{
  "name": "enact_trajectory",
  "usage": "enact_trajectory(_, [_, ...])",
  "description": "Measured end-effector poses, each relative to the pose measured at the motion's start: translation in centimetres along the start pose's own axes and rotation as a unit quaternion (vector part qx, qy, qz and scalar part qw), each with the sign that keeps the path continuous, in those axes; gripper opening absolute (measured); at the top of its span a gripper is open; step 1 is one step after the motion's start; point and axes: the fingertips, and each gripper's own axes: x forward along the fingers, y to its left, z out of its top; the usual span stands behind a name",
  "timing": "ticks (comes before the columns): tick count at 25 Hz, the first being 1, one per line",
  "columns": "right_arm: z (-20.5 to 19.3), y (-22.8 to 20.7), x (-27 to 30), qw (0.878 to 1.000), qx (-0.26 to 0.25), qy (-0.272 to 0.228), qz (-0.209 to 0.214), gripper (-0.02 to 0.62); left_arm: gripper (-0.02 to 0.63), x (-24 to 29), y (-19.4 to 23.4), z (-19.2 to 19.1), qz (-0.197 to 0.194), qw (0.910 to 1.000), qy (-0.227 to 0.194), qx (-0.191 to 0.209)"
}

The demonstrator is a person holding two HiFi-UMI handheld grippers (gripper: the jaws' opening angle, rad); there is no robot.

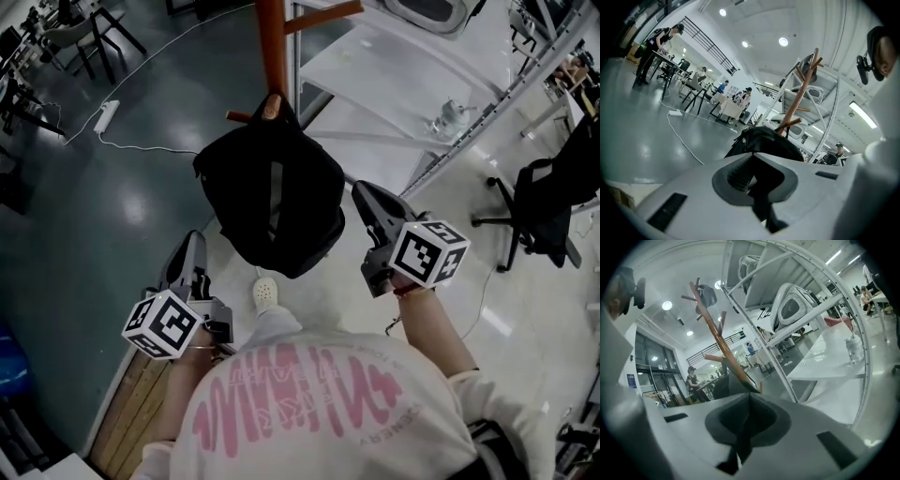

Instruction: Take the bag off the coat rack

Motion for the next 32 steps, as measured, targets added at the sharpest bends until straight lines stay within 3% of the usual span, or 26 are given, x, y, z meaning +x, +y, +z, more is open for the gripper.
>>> enact_trajectory(9, [3.4,0.8,1.7,0.999,-0.026,-0.034,0.019,0.006,0.005,1.6,2.2,-1.5,0.003,0.9994,0.033,-0.009])
enact_trajectory(15, [3.6,1.6,2.7,0.998,-0.022,-0.045,0.049,0.033,0.003,1.6,3.8,-1.2,0.016,0.9994,0.029,-0.009])
enact_trajectory(26, [3.0,2.5,2.9,0.991,0.044,-0.063,0.113,0.221,0.003,1.4,5.0,-2.4,0.037,0.9987,0.033,-0.012])
enact_trajectory(32, [1.8,3.4,4.0,0.992,0.001,-0.04,0.118,0.358,0.003,1.4,5.1,-2.6,0.037,0.9987,0.034,-0.003])
